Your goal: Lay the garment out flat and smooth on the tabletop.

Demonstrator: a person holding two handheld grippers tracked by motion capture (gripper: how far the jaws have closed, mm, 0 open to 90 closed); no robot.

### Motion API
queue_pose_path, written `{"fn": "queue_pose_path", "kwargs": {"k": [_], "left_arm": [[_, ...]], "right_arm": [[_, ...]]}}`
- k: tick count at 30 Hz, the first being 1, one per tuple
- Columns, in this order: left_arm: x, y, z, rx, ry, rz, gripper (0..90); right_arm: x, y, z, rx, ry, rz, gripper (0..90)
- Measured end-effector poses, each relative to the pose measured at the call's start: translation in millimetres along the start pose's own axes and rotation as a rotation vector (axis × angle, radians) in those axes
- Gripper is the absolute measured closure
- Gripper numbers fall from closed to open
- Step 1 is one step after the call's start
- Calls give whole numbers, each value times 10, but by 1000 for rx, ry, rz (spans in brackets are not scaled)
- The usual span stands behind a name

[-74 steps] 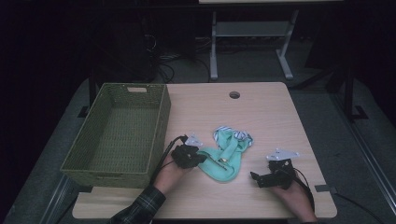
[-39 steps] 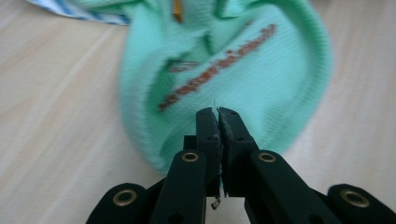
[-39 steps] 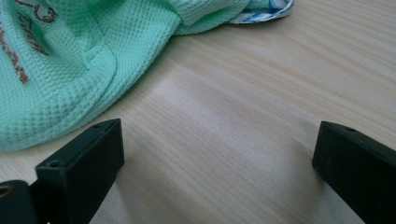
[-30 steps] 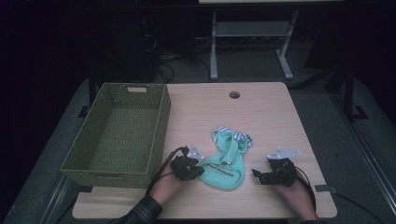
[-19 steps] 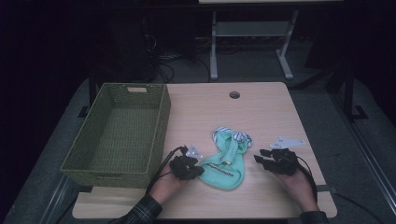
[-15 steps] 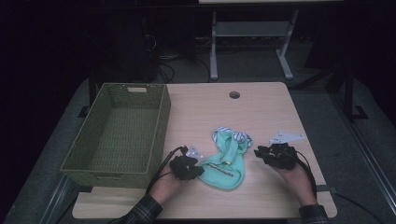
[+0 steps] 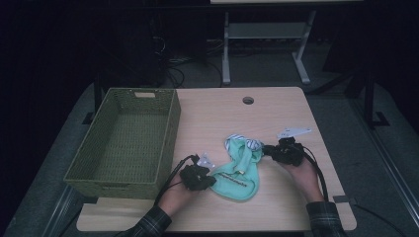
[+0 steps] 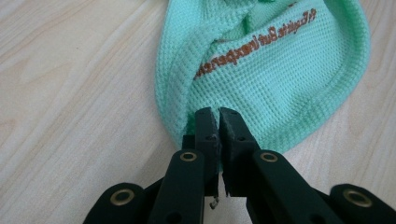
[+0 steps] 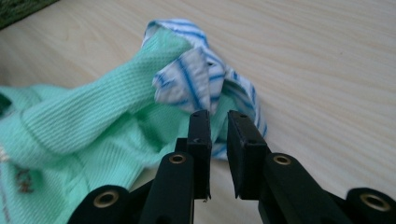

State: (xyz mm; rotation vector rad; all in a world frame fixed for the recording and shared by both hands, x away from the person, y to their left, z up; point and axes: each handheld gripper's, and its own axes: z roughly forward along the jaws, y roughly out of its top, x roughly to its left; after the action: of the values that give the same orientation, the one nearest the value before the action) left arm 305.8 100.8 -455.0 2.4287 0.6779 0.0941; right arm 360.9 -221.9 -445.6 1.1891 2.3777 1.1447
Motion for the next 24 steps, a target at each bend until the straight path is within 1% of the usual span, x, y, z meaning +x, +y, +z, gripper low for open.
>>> {"fn": "queue_pose_path", "kwargs": {"k": [1,3,5,6,9,12,14,17,19,21,22,24], "left_arm": [[1,0,-1,0,-1,-1,858],[2,-2,-2,1,-1,0,858],[4,-3,-2,-1,-3,-3,858],[6,-5,-1,-3,-5,-4,857],[9,-7,-1,-4,-7,-5,856],[7,-6,-1,-4,-6,-5,856],[8,-7,0,-6,-7,-8,856],[10,-7,1,-6,-8,-8,857],[10,-7,1,-6,-8,-8,857],[9,-6,1,-6,-7,-6,857],[7,-6,1,-5,-7,-6,857],[7,-5,1,-4,-8,-6,857]], "right_arm": [[-4,12,14,-11,8,17,791],[-35,46,44,-16,18,28,791],[-58,62,67,-32,19,21,792],[-72,65,83,-36,26,30,792],[-95,45,152,-18,33,45,792],[-116,28,206,-23,33,41,791],[-125,26,235,-35,32,38,764],[-135,20,280,-60,56,32,723],[-120,24,303,-70,73,49,707],[-113,29,315,-75,80,41,707],[-113,32,329,-88,83,27,708],[-74,37,356,-72,86,28,708]]}}
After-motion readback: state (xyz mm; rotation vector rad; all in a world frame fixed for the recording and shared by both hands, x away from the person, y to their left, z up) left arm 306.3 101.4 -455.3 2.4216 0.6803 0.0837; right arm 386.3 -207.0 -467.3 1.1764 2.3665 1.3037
